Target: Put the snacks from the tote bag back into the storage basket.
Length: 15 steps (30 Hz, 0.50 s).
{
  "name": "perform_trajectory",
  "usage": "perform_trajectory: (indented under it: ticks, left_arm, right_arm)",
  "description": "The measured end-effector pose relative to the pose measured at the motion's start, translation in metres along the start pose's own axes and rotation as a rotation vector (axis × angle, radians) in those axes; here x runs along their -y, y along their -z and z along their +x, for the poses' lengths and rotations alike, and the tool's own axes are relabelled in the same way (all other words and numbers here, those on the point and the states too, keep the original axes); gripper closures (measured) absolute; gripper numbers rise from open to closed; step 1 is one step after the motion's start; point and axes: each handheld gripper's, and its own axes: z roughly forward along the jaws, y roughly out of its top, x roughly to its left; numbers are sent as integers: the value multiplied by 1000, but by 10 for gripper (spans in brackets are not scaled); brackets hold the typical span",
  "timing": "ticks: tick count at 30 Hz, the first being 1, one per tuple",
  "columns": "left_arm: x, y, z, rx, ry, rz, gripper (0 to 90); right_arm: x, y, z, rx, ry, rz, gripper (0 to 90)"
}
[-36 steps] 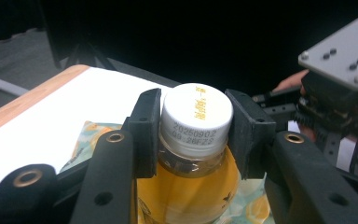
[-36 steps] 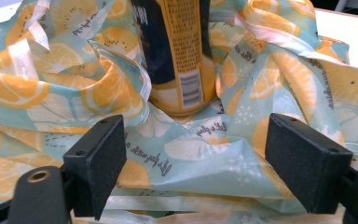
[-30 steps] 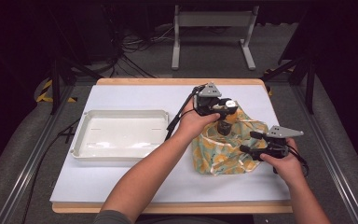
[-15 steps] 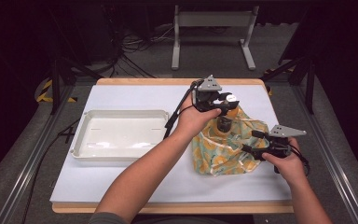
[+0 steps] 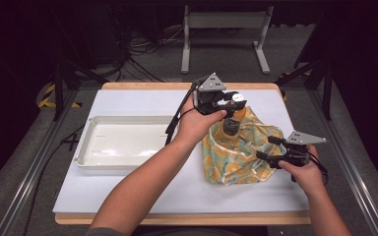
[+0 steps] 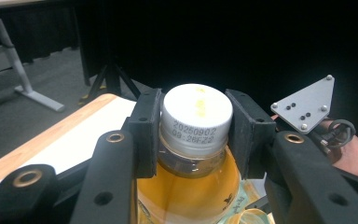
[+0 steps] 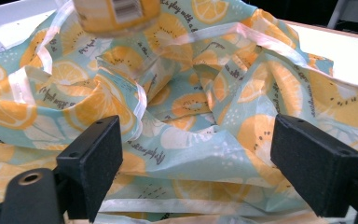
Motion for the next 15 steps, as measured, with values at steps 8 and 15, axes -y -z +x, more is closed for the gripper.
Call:
perform_trajectory:
  ticks: [8, 15]
  left_arm:
    - [-6, 28, -1, -30, 22, -15, 586]
    - [-5, 51, -1, -68, 24, -17, 586]
  right_arm:
    - [1, -1, 0, 1, 1, 2, 174]
    - [2, -1, -1, 3, -1, 5, 174]
